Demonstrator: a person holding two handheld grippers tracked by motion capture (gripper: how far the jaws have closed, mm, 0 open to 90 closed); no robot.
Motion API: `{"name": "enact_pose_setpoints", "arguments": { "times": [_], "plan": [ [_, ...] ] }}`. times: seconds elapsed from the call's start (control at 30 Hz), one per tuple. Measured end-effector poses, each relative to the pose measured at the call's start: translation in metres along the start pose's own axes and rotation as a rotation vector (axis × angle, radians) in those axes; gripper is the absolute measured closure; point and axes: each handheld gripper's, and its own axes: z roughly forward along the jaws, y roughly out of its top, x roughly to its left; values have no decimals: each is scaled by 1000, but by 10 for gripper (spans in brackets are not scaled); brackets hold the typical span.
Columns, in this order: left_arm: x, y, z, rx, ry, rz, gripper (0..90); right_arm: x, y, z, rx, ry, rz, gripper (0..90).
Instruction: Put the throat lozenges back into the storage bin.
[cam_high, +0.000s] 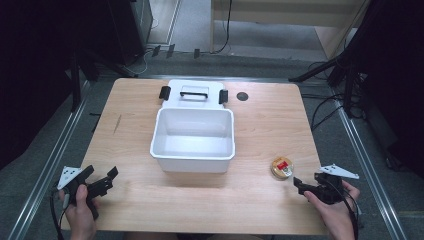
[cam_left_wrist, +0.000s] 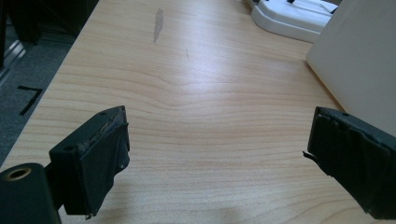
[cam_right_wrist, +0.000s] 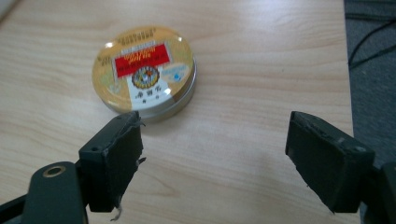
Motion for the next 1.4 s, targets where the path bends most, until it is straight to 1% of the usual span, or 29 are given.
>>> {"name": "enact_pose_setpoints", "arguments": {
  "times": [0.03,0.07,0.1,0.13,0.17,0.23,0.27,0.3,0.33,0.37,0.4,0.47,0.5,0.53,0.57,0.6,0.63,0.67,0.7,0.77,0.8,0.83,0.87,0.93,0.97,1.0,1.1,1.13,1.4],
  "plan": [
    [0,0,0,-1,-1,-1,63,2,3,1,39,-5,-10,189],
    [0,0,0,-1,-1,-1,63,3,5,2,58,-8,-18,185],
    [0,0,0,-1,-1,-1,63,3,5,2,58,-8,-18,185],
    [0,0,0,-1,-2,1,63,7,11,2,98,-9,-29,185],
    [0,0,0,-1,-2,1,63,8,14,2,117,-4,-26,180],
    [0,0,0,-1,-2,0,62,8,16,3,129,-5,-26,179],
    [0,0,0,-2,-1,-2,62,11,20,6,176,-2,-32,170],
    [0,0,0,-2,-1,-2,63,11,20,6,176,-2,-32,170],
    [0,0,0,0,-2,-1,63,12,24,9,228,-11,-48,164],
    [0,0,0,0,-2,-1,63,12,24,9,228,-11,-48,164],
    [0,0,0,0,-2,-1,62,14,27,13,275,-25,-68,148],
    [0,0,0,1,-2,-1,63,16,30,14,306,-30,-83,145],
    [0,0,0,1,-2,-1,63,16,30,14,306,-30,-83,145],
    [0,0,0,-1,-3,-2,63,19,36,15,338,-32,-83,142],
    [0,0,0,-1,-3,-2,63,19,36,15,338,-32,-83,142],
    [1,0,0,0,-4,-3,63,22,41,15,371,-29,-94,134],
    [1,0,0,0,-4,-3,63,22,41,15,371,-29,-94,134],
    [1,0,0,0,-4,-3,63,24,46,16,401,-39,-109,133],
    [1,0,0,0,-4,-3,63,24,46,16,401,-39,-109,133],
    [1,0,0,0,-5,-2,63,26,51,18,431,-42,-121,131],
    [1,0,0,0,-4,-2,63,29,57,20,466,-40,-126,130],
    [1,0,0,0,-5,-3,63,29,57,20,466,-40,-126,126],
    [1,0,0,1,-5,-2,63,32,60,22,492,-42,-137,117],
    [1,0,0,2,-6,-2,63,33,62,23,502,-45,-140,109],
    [0,0,0,2,-5,-1,63,34,64,24,518,-43,-145,95],
    [0,0,0,1,-5,1,63,36,68,28,548,-48,-149,81],
    [0,0,0,0,-4,-1,63,37,70,31,567,-55,-151,79],
    [0,0,0,-1,-5,-2,63,39,72,34,584,-52,-157,77],
    [1,0,0,0,-7,-3,63,45,81,42,597,-58,-156,73]
  ]
}}
